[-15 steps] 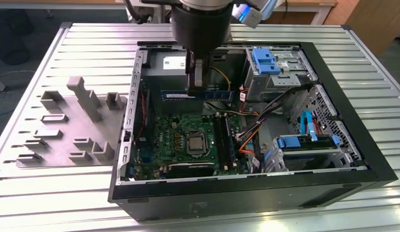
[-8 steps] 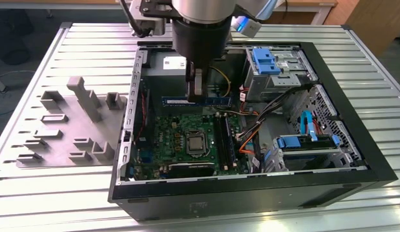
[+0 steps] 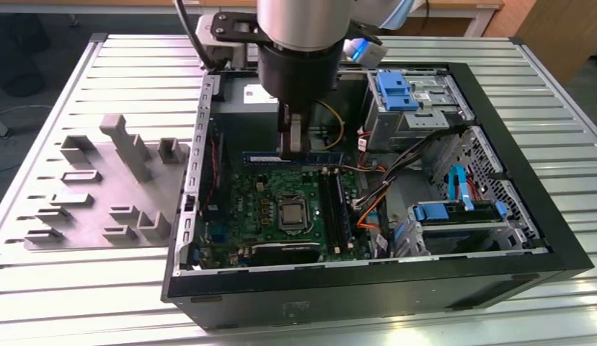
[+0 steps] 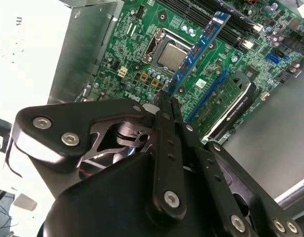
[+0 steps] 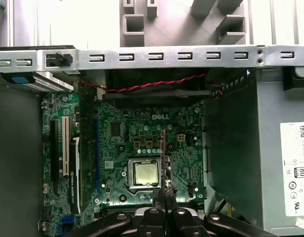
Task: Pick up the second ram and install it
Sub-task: 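Pick up the second ram and move it above second insertion slot, then insert the second ram into the second slot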
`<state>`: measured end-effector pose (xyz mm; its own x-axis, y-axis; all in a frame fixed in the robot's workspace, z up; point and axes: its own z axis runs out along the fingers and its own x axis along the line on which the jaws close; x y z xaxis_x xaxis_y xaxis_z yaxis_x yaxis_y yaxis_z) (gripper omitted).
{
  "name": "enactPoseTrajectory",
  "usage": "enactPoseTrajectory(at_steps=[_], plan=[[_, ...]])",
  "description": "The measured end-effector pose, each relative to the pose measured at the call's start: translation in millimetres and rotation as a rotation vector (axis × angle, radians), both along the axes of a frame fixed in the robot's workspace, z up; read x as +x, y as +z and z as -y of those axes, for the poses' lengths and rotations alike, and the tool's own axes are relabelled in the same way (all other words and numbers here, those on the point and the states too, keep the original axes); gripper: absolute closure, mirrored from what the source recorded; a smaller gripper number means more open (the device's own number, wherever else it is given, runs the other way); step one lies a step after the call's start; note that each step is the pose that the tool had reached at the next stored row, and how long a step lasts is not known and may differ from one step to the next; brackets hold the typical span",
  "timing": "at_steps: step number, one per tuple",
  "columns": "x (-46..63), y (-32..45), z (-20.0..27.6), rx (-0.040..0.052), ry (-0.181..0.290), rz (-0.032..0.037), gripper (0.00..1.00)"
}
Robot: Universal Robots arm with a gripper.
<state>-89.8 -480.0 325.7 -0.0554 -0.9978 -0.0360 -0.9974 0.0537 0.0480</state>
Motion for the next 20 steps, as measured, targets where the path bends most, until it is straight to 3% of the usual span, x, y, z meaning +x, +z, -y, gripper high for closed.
enactPoseTrajectory(at_steps=[7,20], plan=[[0.2,-11.4,0.5,0.0001,0.003,0.0000,0.87],[0.3,-12.2,0.5,-0.0001,0.003,0.0000,0.87]])
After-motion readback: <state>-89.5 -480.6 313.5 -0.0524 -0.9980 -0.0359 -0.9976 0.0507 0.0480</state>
